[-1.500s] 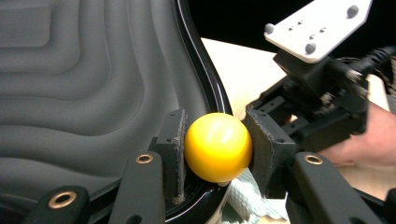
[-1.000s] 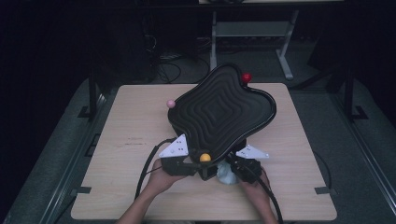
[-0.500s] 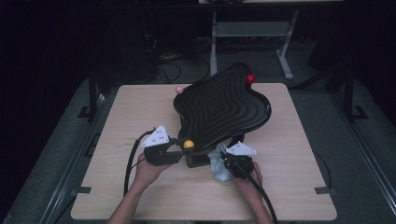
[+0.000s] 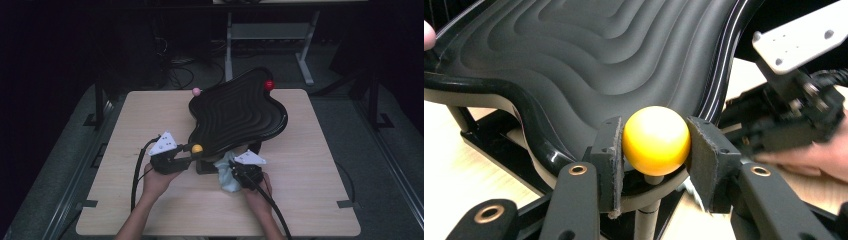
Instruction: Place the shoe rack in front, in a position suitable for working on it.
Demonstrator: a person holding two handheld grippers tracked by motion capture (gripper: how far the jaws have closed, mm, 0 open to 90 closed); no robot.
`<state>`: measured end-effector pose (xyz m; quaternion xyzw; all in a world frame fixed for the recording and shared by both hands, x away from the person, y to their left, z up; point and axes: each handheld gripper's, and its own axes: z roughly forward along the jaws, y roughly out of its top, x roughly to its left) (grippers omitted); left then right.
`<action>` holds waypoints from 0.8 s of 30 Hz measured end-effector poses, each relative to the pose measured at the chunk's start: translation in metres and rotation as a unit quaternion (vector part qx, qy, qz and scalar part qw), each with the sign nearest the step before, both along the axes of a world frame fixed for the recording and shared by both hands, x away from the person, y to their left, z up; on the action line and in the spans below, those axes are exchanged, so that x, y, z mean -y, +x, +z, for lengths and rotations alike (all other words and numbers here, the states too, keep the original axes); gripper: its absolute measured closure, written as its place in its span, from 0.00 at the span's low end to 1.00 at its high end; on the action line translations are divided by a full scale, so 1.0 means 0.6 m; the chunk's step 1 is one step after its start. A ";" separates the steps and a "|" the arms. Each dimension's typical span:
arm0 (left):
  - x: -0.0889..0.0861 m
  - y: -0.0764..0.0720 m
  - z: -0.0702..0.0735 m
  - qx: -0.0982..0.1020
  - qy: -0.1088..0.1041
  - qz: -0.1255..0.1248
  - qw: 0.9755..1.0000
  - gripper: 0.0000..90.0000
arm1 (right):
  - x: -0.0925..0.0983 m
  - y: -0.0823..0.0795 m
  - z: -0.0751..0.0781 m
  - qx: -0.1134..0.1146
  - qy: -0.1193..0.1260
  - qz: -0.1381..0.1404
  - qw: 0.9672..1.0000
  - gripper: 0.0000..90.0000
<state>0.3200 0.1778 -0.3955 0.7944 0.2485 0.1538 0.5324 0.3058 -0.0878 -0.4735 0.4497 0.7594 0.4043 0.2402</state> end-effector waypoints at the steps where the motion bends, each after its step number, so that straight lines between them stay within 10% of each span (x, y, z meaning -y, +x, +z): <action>1: 0.000 0.000 0.000 0.000 0.000 0.000 1.000 0.66 | 0.007 0.003 0.000 0.000 -0.001 -0.015 1.000 0.91; 5: 0.001 0.001 0.001 -0.001 0.001 0.002 1.000 0.66 | -0.002 0.005 -0.002 -0.006 0.016 -0.022 1.000 0.91; 11: -0.001 0.001 0.001 0.000 0.003 0.004 1.000 0.67 | -0.066 -0.004 0.002 -0.010 0.006 0.038 0.999 0.90; 20: 0.000 0.002 0.002 0.001 0.004 0.007 1.000 0.66 | -0.011 0.012 0.000 -0.009 0.010 -0.033 0.999 0.90; 24: 0.001 0.001 0.002 0.001 0.003 0.008 1.000 0.66 | -0.049 0.003 -0.001 -0.008 0.017 0.017 1.000 0.90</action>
